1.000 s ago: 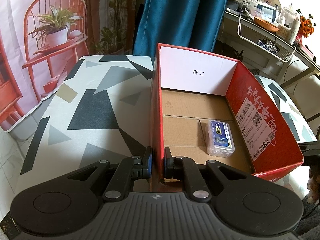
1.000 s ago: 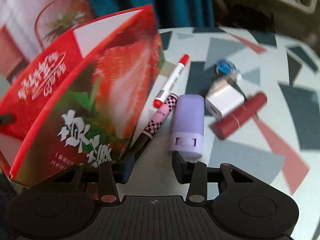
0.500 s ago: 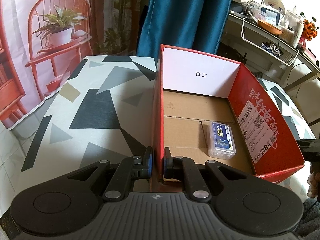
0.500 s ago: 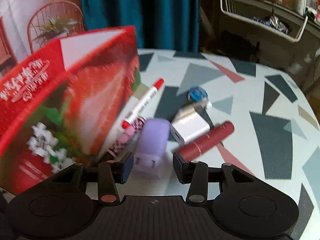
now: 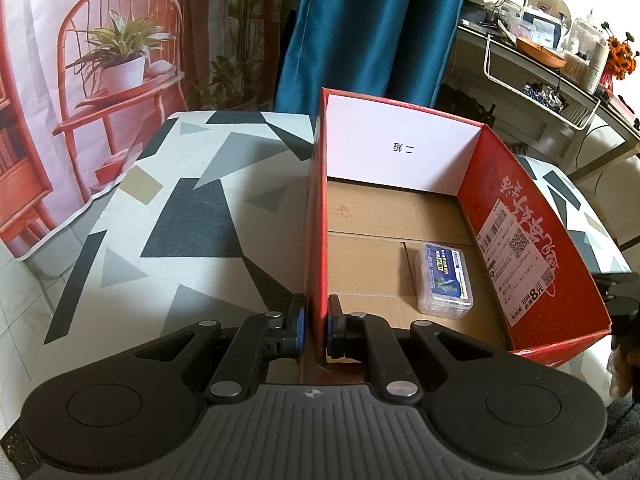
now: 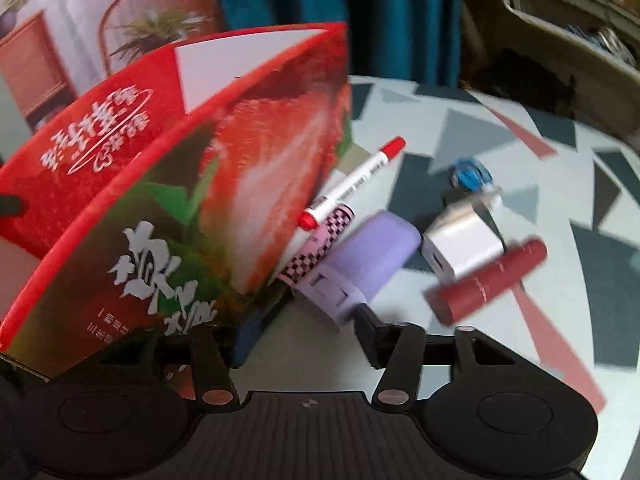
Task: Organize rigid objects
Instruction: 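Grasp the purple cylinder with the right gripper and lift, then carry the purple cylinder into the red shoebox and release it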
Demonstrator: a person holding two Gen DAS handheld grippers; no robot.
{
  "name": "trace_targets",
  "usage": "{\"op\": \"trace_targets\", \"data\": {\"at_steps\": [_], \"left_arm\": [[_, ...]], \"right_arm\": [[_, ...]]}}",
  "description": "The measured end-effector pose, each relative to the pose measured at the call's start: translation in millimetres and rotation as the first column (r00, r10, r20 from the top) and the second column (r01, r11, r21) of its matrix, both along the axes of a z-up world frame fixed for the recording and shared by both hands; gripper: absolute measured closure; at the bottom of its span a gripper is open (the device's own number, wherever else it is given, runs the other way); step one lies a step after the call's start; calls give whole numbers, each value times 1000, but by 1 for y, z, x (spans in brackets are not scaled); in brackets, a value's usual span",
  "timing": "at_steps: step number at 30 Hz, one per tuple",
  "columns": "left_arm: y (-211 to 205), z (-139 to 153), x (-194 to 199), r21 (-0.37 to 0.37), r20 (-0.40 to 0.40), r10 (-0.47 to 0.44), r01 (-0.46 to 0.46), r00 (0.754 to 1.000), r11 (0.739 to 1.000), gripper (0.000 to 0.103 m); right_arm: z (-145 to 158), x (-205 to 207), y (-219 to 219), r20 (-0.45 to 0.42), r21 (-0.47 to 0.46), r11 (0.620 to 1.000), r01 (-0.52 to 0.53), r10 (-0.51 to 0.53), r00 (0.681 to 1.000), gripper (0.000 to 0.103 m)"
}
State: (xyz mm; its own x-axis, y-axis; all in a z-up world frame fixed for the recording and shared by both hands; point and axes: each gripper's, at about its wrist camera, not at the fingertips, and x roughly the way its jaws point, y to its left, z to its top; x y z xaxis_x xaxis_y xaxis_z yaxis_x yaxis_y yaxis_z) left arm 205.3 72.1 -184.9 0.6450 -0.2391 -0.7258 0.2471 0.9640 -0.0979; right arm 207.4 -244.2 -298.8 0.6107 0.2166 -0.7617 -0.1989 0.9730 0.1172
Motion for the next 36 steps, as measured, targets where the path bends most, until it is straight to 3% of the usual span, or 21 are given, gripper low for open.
{"op": "trace_targets", "data": {"at_steps": [3, 4, 9, 12, 17, 20, 23, 27, 30, 33, 36], "left_arm": [[-1, 0, 0, 4, 0, -2, 2, 1000, 1000, 92], [-1, 0, 0, 5, 0, -2, 2, 1000, 1000, 92], [-3, 1, 0, 14, 1, 9, -9, 1000, 1000, 92], [-3, 1, 0, 19, -2, 13, -13, 1000, 1000, 92], [-2, 2, 1, 21, -7, 11, -11, 1000, 1000, 92], [-2, 2, 1, 19, -9, 9, -9, 1000, 1000, 92], [-1, 1, 1, 15, -8, 9, -8, 1000, 1000, 92], [-1, 1, 1, 10, -9, 8, -7, 1000, 1000, 92], [-1, 1, 1, 10, -8, 7, -7, 1000, 1000, 92], [-1, 1, 1, 10, -8, 7, -7, 1000, 1000, 92], [-1, 1, 1, 10, -8, 8, -8, 1000, 1000, 92]], "right_arm": [[9, 8, 0, 26, -90, 988, -129, 132, 991, 46], [12, 10, 1, 38, -146, 973, -180, 188, 981, 38], [21, 29, 2, -11, -323, 851, -415, 435, 900, 20], [20, 45, 1, -54, -330, 814, -477, 489, 871, 16], [6, 67, 2, -138, -270, 794, -545, 528, 838, 16], [-4, 74, 5, -177, -294, 772, -564, 536, 825, 14], [-8, 82, 1, -190, -245, 798, -551, 518, 834, 15], [-7, 80, -5, -170, -226, 841, -491, 462, 870, 17], [-5, 75, -12, -128, -197, 899, -391, 371, 920, 17], [-3, 65, -26, -57, -112, 956, -272, 267, 962, 17], [1, 55, -37, 30, -58, 986, -158, 159, 987, 17]]}}
